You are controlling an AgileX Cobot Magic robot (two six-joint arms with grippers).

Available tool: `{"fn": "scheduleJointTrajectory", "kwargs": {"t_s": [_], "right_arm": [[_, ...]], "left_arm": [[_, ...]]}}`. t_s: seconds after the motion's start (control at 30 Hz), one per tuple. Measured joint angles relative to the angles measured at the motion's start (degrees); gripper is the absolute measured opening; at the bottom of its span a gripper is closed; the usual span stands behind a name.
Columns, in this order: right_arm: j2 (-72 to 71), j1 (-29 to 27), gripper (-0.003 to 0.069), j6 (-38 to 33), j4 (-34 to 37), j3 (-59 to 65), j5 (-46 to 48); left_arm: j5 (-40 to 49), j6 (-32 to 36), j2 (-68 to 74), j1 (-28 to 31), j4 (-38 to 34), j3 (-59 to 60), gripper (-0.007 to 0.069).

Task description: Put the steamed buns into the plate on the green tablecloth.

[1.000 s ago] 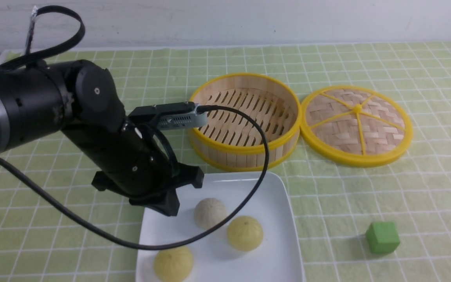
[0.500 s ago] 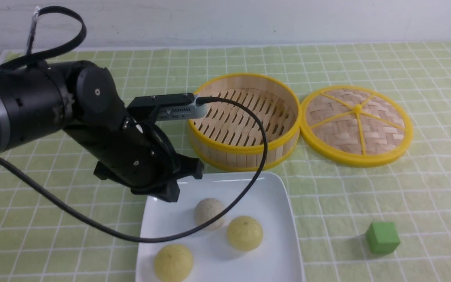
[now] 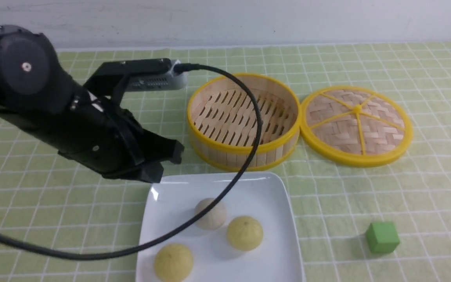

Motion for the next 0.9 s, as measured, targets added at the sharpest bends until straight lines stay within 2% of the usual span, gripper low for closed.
{"fn": "scheduleJointTrajectory", "kwargs": {"t_s": [0.27, 0.43, 0.6, 0.73, 0.9], "right_arm": [[0.0, -3.6, 0.0027, 0.0, -0.6, 0.0, 0.1], [0.0, -3.7, 0.0036, 0.0, -0.6, 0.0, 0.1], [0.0, -3.8, 0.0041, 0.0, -0.6, 0.0, 0.1], [0.0, -3.8, 0.0047, 0.0, -0.6, 0.0, 0.1], [0.0, -3.8, 0.0056, 0.0, -0.6, 0.0, 0.1]], "left_arm": [[8.3, 0.0, -14.9, 0.0, 7.6, 1.8, 0.0002], [7.7, -1.8, -27.0, 0.0, 8.1, 10.4, 0.0002], [-2.6, -4.5, -39.7, 0.0, 7.9, 22.8, 0.0002], [-22.7, -10.3, -52.6, 0.0, 7.8, 36.0, 0.0002], [-36.3, -11.5, -59.2, 0.0, 7.8, 42.3, 0.0006]]}}
